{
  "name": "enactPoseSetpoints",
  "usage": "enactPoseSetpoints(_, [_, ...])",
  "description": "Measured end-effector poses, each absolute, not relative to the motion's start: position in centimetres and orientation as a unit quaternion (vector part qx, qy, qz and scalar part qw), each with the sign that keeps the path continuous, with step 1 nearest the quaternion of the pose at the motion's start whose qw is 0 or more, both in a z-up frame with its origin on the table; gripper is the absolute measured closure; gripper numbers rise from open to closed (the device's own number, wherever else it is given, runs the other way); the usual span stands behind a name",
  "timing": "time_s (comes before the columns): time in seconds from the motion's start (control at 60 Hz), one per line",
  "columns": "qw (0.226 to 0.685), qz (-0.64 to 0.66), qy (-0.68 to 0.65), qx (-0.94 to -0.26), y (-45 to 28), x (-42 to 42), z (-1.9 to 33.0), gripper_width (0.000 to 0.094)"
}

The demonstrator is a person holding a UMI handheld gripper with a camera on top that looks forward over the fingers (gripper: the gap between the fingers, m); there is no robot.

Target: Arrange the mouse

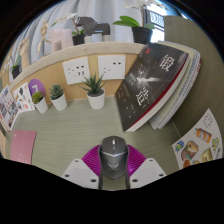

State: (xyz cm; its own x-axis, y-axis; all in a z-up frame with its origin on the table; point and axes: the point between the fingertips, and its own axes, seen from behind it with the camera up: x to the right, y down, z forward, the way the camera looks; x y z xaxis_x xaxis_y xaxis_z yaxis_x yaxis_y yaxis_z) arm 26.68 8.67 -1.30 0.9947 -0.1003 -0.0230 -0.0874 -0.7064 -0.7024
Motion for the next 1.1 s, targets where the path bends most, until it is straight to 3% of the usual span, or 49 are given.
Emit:
enactPoseSetpoints(0.117, [0.385,-0.018,0.064,-0.921,8.5,25.9,1.8,0.0632])
enactPoseSetpoints(0.383, [0.544,-0.031,0.063,-0.836,9.6,14.8,25.7,0.0633])
enactPoseSetpoints(0.5, [0.573,-0.018,0.039,-0.818,9.3,5.8,30.5,0.0634])
enactPoseSetpoints(0.567, [0.566,-0.002,0.021,-0.824,9.5,0.7,29.6,0.0635])
enactPoseSetpoints(0.633, [0.542,0.008,0.007,-0.84,9.5,-3.5,26.3,0.0635])
enactPoseSetpoints(0.917, [0.407,0.018,-0.019,-0.913,7.4,-11.7,6.7,0.0635])
enactPoseSetpoints(1.1, [0.36,0.013,-0.04,-0.932,5.7,-13.0,0.5,0.0635])
